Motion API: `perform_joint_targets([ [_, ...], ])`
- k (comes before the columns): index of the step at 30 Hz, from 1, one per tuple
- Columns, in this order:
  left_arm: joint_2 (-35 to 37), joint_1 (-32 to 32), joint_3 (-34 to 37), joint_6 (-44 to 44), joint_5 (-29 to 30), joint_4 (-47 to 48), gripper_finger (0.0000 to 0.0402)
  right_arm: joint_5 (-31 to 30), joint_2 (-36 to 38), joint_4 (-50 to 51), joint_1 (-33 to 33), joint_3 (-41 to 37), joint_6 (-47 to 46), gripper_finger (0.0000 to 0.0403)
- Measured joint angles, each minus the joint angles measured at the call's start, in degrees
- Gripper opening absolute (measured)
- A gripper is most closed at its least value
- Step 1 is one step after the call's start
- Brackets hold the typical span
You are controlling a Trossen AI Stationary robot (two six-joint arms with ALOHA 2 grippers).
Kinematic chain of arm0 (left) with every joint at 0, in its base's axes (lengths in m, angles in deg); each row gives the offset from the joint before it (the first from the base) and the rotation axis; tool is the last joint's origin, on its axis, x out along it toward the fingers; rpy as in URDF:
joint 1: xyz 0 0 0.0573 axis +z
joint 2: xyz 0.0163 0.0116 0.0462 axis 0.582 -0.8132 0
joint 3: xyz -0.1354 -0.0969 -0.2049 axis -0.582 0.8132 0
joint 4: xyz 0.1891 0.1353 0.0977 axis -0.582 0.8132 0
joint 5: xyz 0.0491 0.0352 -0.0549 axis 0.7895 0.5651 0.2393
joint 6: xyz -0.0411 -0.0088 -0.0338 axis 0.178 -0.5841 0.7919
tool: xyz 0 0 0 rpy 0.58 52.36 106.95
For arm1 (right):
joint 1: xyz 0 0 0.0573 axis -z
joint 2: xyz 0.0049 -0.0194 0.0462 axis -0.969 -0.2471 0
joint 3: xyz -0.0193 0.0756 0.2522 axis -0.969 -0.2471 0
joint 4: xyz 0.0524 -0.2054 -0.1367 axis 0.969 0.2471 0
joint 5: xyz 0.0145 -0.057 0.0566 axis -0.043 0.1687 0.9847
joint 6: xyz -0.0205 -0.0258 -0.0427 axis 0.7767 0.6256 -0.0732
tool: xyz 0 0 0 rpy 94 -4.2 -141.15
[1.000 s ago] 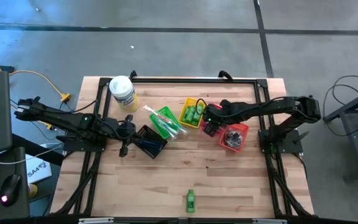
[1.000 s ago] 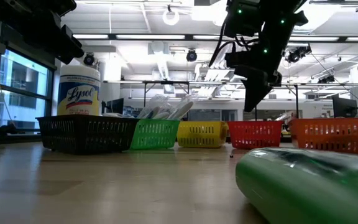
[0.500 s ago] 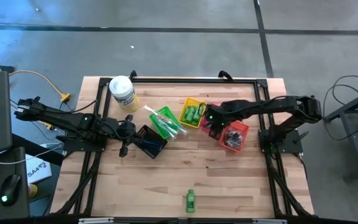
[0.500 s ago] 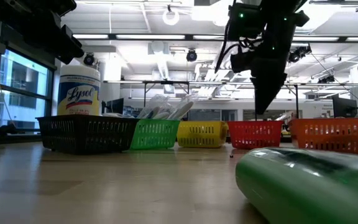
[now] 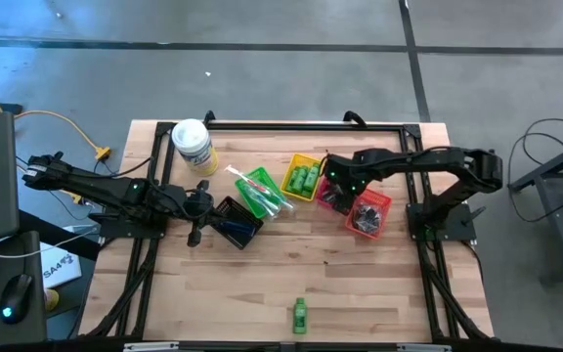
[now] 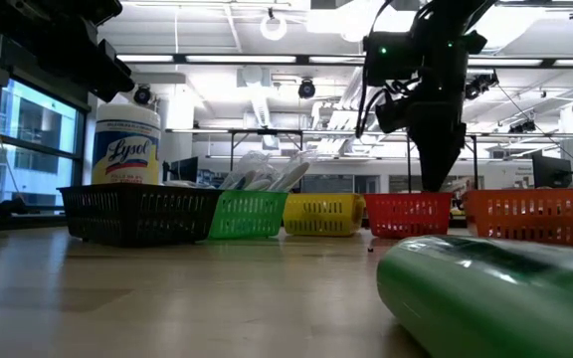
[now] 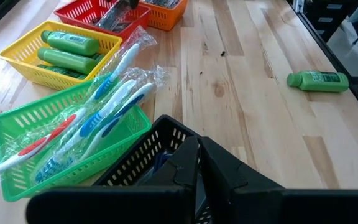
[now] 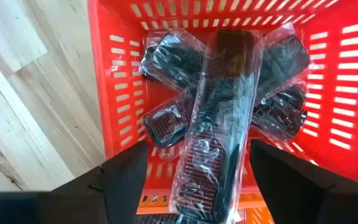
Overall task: Pick & Place Travel size toiletries
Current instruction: Put the black comb into the red bin
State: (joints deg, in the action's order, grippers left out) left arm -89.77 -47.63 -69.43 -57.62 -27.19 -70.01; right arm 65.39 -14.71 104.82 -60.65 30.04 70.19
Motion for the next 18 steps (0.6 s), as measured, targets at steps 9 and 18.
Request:
perform_joint_targets([
  [9,0.0,0.0,0.0,-0.1,0.0,0.0,0.0017,-3.3,-3.0,1.4,-1.1,0.0,1.4,0.0236],
  [18,0.0,0.0,0.0,0.1,0.0,0.0,0.0017,-5.9,-6.6,1.5,-0.7,0.0,-2.0,0.0174],
])
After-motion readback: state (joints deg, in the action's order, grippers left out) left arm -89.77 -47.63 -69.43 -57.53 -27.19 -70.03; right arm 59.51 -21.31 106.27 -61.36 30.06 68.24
